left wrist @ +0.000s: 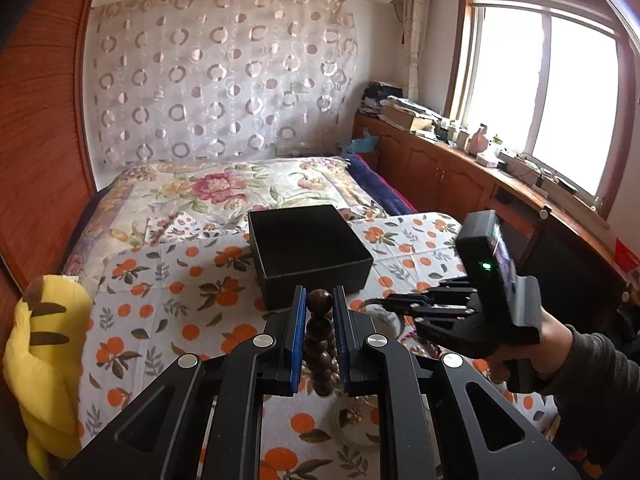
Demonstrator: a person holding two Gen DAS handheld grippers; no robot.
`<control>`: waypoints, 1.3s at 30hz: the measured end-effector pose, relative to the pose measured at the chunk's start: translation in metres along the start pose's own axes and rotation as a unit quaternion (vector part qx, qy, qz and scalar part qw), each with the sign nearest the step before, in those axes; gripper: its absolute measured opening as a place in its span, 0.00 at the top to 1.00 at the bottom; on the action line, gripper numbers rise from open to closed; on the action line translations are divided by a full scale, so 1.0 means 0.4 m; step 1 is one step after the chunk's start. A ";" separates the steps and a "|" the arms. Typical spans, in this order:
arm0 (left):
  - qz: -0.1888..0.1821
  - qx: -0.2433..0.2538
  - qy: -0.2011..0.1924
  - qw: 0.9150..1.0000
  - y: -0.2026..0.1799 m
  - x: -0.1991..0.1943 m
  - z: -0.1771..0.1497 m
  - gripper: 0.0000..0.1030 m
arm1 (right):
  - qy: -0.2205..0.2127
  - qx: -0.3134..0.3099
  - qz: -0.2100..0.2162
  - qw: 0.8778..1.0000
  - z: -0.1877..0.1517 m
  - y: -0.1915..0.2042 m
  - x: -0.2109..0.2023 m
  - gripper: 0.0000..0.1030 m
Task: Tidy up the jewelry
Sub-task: 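Close the left tool on the bead bracelet while the right tool grips the silver bangle, then carry both items over the black box and open both tools to drop them, then withdraw both tools from the box back toward the jewelry pile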
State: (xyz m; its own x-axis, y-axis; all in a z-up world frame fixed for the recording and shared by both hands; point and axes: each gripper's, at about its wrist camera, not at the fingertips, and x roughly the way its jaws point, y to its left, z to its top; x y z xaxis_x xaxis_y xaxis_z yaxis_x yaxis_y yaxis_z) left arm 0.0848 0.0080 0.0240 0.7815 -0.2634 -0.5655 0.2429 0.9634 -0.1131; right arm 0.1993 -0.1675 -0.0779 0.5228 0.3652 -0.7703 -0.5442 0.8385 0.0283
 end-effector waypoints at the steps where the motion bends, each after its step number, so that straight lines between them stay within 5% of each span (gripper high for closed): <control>1: 0.003 0.000 -0.001 1.000 0.004 0.002 0.004 0.88 | -0.006 0.001 0.000 1.000 0.000 -0.002 -0.011 0.95; 10: 0.017 -0.001 -0.010 1.000 0.028 0.018 0.052 0.88 | -0.062 -0.014 -0.007 0.998 0.043 0.003 -0.111 0.95; 18: 0.026 0.007 -0.022 0.999 0.043 0.035 0.111 0.88 | -0.084 -0.013 -0.014 0.996 0.138 0.001 -0.095 0.95; 29: 0.041 0.009 -0.021 0.999 0.060 0.086 0.180 0.88 | -0.079 -0.012 -0.014 0.997 0.233 -0.005 0.005 0.95; 39: 0.041 0.008 -0.005 0.999 0.062 0.159 0.209 0.88 | -0.071 -0.010 -0.006 0.997 0.199 -0.023 0.016 0.82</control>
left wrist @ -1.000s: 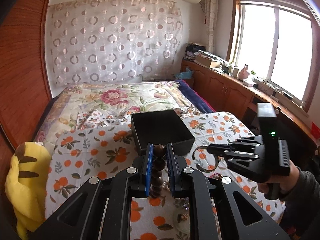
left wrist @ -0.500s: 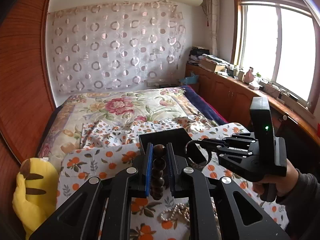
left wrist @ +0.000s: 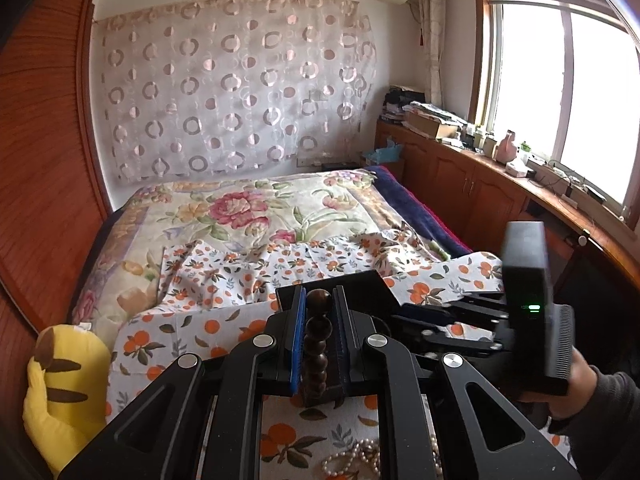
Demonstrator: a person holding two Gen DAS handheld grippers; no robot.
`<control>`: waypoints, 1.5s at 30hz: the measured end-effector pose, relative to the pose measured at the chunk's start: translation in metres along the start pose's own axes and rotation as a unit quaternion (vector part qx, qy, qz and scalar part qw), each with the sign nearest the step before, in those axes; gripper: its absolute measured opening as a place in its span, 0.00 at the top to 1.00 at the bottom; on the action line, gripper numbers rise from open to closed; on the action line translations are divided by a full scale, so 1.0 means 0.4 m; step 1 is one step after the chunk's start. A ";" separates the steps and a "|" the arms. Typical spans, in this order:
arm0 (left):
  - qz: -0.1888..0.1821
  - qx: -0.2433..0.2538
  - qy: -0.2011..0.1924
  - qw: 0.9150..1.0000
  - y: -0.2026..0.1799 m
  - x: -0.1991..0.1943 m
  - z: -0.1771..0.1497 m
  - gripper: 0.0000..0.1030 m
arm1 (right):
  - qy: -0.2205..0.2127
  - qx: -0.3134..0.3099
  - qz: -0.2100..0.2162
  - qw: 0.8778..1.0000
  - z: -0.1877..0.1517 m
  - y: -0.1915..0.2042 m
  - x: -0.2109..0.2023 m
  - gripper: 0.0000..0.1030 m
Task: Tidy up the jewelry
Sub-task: 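Withdraw both tools from the box back toward the jewelry pile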
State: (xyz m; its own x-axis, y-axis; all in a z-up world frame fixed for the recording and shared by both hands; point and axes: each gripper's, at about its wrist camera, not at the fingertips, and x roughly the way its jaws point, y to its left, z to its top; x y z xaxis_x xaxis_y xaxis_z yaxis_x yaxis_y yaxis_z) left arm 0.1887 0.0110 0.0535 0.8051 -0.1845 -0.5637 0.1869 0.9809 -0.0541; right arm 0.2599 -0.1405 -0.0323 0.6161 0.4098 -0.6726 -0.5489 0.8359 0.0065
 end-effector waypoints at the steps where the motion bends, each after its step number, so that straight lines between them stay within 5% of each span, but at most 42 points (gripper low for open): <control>1: 0.000 0.000 0.001 1.000 -0.003 0.008 0.005 0.88 | -0.003 0.003 -0.001 1.000 -0.004 -0.008 -0.011 0.82; 22: -0.011 0.026 0.040 0.999 -0.115 0.160 0.034 0.88 | -0.024 0.017 -0.005 1.000 -0.087 -0.053 -0.116 0.82; 24: -0.006 0.026 0.044 0.999 -0.116 0.165 0.028 0.82 | -0.023 0.017 -0.007 1.000 -0.093 -0.055 -0.117 0.82; 26: 0.000 0.026 0.042 0.999 -0.112 0.161 0.021 0.70 | -0.023 0.015 -0.006 1.000 -0.098 -0.051 -0.120 0.82; 45: -0.015 0.023 0.049 0.998 -0.069 -0.025 -0.193 0.67 | -0.031 0.006 0.008 0.999 -0.206 0.049 -0.228 0.82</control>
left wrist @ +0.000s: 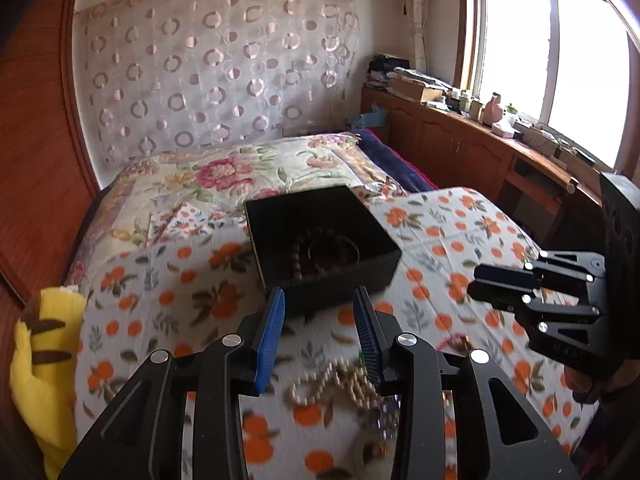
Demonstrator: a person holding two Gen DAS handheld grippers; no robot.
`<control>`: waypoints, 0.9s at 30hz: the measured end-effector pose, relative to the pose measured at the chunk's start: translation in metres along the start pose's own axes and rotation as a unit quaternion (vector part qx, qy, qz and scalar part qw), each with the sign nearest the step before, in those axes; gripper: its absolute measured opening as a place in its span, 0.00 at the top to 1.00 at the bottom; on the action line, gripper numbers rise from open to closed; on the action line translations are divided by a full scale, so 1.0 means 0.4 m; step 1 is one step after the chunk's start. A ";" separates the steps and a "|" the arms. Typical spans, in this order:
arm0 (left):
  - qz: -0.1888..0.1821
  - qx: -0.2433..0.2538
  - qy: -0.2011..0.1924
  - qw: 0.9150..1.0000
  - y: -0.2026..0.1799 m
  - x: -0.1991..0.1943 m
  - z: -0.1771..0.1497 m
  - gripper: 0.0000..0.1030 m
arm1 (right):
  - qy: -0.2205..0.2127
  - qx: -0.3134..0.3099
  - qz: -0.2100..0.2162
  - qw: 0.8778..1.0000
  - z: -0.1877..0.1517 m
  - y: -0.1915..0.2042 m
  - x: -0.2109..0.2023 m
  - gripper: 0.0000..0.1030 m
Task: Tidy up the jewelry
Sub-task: 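Withdraw both tools from the box back toward the jewelry pile, then grasp the pearl necklace with the right tool while the left tool approaches the silver hair comb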
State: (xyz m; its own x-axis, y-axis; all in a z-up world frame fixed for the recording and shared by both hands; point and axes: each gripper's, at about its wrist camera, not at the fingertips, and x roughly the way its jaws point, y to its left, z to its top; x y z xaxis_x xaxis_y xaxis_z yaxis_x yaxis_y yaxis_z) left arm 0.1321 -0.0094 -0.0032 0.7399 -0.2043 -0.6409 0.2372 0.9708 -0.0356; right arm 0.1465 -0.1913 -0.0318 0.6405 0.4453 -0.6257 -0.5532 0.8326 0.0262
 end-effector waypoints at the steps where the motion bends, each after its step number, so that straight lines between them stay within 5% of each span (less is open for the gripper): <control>1: -0.001 -0.001 0.000 1.000 0.000 -0.008 -0.014 0.67 | 0.001 -0.002 0.001 1.000 -0.004 0.005 -0.003 0.82; 8: -0.004 -0.015 -0.001 1.000 0.002 -0.052 -0.090 0.55 | 0.010 -0.019 0.023 1.000 -0.040 0.063 -0.018 0.74; 16: 0.021 -0.018 -0.003 1.000 0.007 -0.090 -0.159 0.30 | 0.028 -0.019 0.044 0.998 -0.071 0.104 -0.007 0.74; 27: 0.025 -0.043 0.010 0.999 0.036 -0.096 -0.215 0.22 | 0.057 -0.044 0.055 0.996 -0.087 0.159 0.030 0.74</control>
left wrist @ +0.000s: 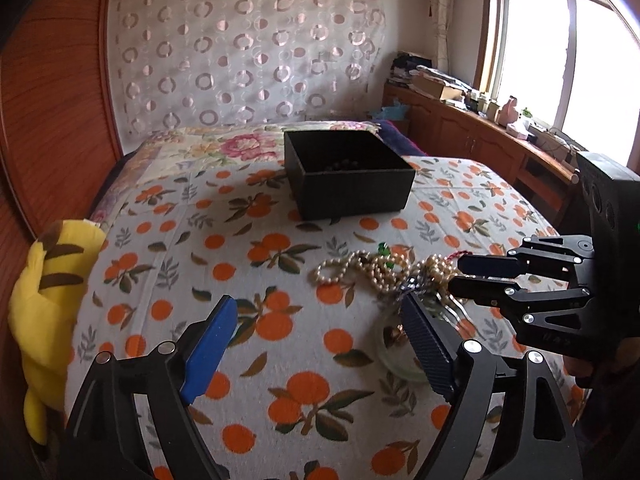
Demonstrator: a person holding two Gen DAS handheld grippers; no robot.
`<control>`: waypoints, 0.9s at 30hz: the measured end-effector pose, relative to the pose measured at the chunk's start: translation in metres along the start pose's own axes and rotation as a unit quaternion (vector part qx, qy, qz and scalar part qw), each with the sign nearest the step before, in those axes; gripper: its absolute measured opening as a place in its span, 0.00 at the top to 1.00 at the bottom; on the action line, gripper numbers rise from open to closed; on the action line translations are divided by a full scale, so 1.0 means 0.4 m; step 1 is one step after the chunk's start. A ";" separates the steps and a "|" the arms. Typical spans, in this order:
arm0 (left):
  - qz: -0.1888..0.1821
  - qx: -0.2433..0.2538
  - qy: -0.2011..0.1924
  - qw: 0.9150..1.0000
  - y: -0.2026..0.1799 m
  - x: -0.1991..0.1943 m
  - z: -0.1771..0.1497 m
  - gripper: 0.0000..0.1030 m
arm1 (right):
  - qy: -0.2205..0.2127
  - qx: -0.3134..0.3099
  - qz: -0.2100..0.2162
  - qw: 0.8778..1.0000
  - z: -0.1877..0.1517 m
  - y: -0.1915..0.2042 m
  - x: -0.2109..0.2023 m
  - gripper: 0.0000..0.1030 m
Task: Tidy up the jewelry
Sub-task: 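Grasp the pearl necklace with the right tool while the left tool approaches the silver hair comb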
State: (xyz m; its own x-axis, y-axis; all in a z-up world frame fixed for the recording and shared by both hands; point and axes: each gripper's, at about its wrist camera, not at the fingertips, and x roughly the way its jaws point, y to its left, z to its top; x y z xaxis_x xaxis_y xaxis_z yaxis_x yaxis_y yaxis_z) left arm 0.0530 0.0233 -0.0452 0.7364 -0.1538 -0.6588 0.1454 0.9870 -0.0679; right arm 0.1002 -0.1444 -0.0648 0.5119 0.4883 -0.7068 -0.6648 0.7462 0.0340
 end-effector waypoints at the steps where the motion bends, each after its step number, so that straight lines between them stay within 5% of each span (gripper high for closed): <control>1: 0.001 0.000 0.002 1.000 0.002 0.002 -0.004 0.22 | 0.003 -0.005 -0.003 1.000 0.000 0.005 0.005 0.74; 14: -0.006 0.000 0.012 1.000 -0.013 0.015 -0.023 0.21 | 0.023 -0.046 -0.051 0.997 -0.003 0.019 0.043 0.74; 17: -0.007 -0.001 0.013 1.000 -0.016 0.017 -0.023 0.21 | 0.018 -0.045 -0.051 0.998 -0.003 0.016 0.043 0.85; 27: -0.017 0.003 0.020 1.000 -0.039 0.031 -0.031 0.21 | -0.036 -0.009 -0.046 0.998 0.010 -0.042 -0.057 0.86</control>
State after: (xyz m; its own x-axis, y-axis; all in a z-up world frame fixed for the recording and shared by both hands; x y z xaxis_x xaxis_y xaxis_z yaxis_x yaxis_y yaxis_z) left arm 0.0516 0.0065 -0.0618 0.7044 -0.1855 -0.6852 0.1744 0.9809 -0.0862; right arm 0.1019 -0.1663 -0.0464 0.6086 0.4506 -0.6532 -0.6226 0.7815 -0.0410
